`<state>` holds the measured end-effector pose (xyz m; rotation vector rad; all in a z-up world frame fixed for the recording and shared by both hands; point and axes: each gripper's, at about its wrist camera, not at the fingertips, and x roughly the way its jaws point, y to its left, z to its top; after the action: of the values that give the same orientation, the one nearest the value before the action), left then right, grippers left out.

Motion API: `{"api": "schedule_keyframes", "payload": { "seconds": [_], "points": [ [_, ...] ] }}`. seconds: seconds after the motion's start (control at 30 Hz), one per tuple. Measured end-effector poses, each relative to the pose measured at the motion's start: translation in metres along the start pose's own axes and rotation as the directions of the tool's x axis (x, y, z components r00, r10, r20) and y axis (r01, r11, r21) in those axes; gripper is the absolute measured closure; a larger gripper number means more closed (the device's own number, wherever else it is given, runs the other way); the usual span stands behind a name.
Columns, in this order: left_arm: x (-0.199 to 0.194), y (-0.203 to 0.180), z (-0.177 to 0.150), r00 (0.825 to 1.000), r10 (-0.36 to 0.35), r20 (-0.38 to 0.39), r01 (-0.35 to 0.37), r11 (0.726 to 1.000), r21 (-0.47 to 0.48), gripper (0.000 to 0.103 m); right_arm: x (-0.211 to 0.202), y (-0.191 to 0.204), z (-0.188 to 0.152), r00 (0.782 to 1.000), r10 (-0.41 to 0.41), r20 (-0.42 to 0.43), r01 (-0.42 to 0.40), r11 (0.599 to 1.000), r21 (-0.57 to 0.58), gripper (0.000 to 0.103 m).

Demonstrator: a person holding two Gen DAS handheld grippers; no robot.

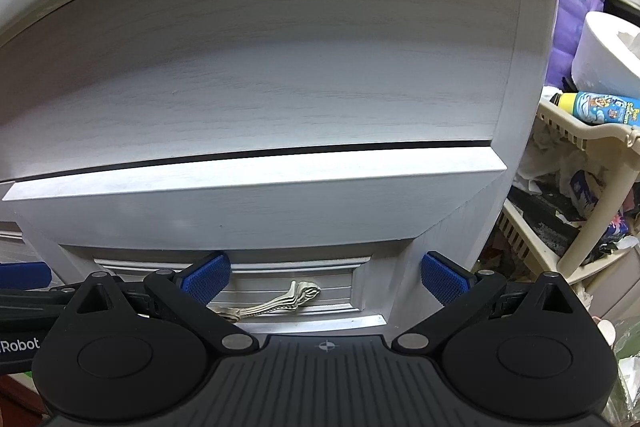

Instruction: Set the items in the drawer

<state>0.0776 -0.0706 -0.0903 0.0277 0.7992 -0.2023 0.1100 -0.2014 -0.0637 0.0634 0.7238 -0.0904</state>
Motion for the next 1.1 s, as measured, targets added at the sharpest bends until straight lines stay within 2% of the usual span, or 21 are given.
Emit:
{"api": "schedule_keyframes", "payload": {
  "seconds": [0.63,1.1],
  "points": [
    [0.01,0.002,-0.003,1.0,0.006,-0.002,-0.006,1.0,-0.021,0.005,0.01,0.018,0.007,1.0,-0.008,0.005,0.008,1.0,-0.02,0.0],
    [0.011,0.002,-0.004,1.0,-0.006,0.007,0.006,1.0,-0.009,0.005,0.015,0.027,0.012,1.0,0.017,-0.017,-0.017,1.0,0.023,0.0]
  ]
}}
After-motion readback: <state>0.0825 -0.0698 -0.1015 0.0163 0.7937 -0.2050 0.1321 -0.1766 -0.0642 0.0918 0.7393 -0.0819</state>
